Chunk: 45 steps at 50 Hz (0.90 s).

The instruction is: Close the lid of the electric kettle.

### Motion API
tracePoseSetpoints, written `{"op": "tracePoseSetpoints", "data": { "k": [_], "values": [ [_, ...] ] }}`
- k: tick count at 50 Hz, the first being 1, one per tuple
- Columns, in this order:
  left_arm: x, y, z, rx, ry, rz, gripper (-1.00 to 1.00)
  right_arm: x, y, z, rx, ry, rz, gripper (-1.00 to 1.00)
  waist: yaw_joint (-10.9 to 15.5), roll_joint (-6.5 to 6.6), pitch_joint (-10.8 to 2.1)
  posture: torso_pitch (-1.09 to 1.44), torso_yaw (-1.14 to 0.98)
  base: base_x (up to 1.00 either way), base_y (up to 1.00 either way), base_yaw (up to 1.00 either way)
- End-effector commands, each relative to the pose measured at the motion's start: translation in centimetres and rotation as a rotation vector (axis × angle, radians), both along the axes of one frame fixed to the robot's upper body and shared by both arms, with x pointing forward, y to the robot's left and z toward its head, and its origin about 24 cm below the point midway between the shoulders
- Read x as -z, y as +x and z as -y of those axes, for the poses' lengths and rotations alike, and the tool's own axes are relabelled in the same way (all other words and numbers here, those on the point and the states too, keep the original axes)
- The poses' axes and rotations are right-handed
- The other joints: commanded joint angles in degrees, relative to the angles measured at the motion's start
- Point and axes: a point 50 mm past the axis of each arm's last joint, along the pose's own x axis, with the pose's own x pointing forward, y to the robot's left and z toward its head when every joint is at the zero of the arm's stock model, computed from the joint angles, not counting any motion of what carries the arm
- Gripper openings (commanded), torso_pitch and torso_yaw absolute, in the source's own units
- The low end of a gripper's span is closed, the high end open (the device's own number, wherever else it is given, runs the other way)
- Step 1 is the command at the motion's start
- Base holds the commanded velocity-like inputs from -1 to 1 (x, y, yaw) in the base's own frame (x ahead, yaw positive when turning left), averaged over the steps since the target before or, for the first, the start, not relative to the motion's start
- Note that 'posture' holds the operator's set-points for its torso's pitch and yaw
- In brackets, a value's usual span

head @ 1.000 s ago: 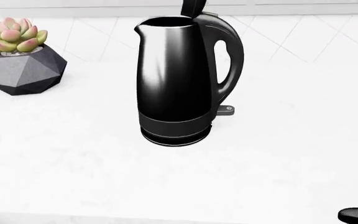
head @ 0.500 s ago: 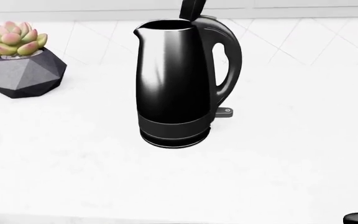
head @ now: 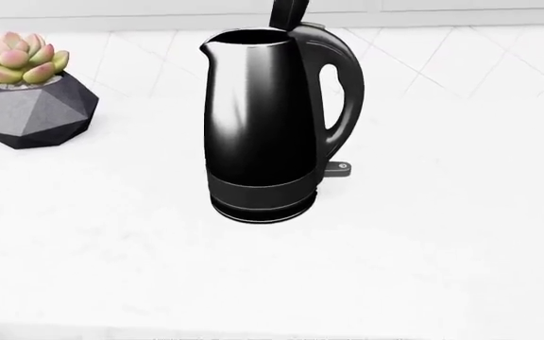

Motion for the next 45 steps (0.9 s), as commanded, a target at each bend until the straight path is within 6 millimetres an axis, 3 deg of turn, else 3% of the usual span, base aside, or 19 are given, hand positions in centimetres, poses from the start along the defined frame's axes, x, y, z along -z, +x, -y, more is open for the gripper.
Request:
{"op": "tracePoseSetpoints", "data": {
  "k": [1,19,45],
  "values": [
    [-1.3,0.1,0.5,0.019,0.058,0.051,1.0,-1.8,-0.1,-0.4,-0.021,-0.068,0.02,1.0,0.0,-0.16,0.26,-0.48,0.0,0.0,0.0,0.0],
    [-1.1,0.1,0.2,0.013,0.053,0.053,1.0,-4.4,2.3,-0.4,-0.071,-0.189,-0.071,1.0,-0.4,0.09,0.42,-0.48,0.0,0.0,0.0,0.0],
    [-1.0,0.0,0.2,0.011,0.054,0.048,1.0,-10.9,7.5,-2.3,-0.16,-0.349,-0.168,1.0,-1.0,1.03,0.88,-0.48,0.0,0.0,0.0,0.0]
  ]
}}
